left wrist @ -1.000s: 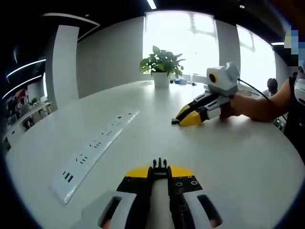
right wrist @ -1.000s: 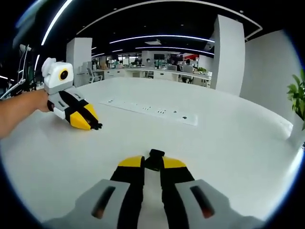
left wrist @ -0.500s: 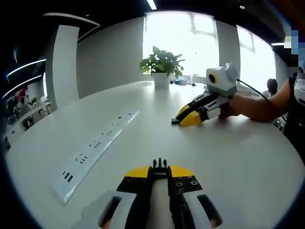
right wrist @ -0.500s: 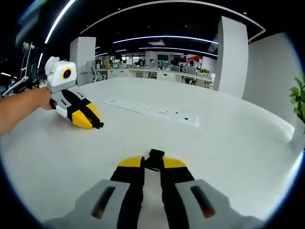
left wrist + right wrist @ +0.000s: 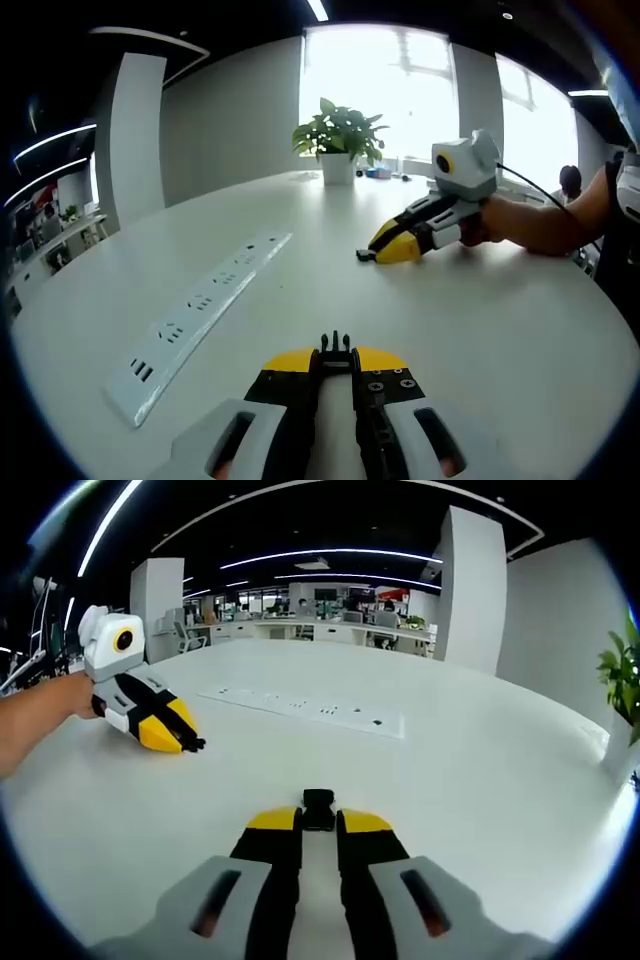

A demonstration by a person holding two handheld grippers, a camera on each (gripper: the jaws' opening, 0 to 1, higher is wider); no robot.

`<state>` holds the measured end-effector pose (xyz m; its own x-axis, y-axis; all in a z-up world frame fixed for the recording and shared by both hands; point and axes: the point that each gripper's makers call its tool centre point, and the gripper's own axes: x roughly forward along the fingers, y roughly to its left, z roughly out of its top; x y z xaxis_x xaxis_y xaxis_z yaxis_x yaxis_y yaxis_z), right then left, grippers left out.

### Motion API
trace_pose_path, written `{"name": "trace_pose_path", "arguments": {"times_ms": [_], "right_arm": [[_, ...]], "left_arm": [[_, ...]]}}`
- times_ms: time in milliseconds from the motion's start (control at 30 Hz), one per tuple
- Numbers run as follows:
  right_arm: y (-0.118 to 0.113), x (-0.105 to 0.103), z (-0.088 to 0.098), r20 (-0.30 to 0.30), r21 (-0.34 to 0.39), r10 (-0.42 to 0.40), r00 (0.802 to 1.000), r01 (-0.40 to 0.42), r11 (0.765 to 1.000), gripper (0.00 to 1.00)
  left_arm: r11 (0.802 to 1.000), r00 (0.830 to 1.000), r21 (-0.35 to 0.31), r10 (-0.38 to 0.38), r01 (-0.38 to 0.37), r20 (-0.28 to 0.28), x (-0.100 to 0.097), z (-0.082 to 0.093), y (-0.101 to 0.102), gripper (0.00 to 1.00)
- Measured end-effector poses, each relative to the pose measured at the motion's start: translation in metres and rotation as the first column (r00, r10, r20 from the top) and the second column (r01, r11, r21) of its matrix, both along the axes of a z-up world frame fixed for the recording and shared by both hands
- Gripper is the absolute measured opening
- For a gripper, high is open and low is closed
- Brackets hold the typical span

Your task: Snap the two parts of the plastic buckle together until the buckle closes and remains connected.

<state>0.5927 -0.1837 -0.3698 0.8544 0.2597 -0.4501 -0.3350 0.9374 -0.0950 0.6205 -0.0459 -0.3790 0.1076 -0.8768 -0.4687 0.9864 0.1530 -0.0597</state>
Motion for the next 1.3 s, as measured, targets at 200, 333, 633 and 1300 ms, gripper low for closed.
{"name": "trace_pose_path", "arguments": {"times_ms": [200, 333, 633, 1300], "right_arm": [[0.004, 0.0, 0.0, 0.015, -0.003, 0.038, 0.999, -0.038, 0.999, 0.15], [0.005, 0.002, 0.001, 0.015, -0.006, 0.043, 0.999, -0.043, 0.999, 0.13], [0.011, 0.0, 0.0, 0.013, -0.007, 0.072, 0.997, -0.072, 0.997, 0.12], [0.018, -0.009, -0.001, 0.02, -0.021, 0.111, 0.994, -0.11, 0.994, 0.12]], "left_arm": [[1.0, 1.0, 0.006, -0.003, 0.003, 0.001, -0.001, 0.0, 0.0, 0.11], [1.0, 1.0, 0.007, -0.003, 0.003, 0.001, -0.004, 0.0, 0.0, 0.11], [1.0, 1.0, -0.001, -0.004, 0.004, -0.002, -0.001, 0.0, 0.001, 0.11], [1.0, 1.0, 0.001, -0.004, 0.004, -0.003, -0.004, 0.0, -0.001, 0.11]]}}
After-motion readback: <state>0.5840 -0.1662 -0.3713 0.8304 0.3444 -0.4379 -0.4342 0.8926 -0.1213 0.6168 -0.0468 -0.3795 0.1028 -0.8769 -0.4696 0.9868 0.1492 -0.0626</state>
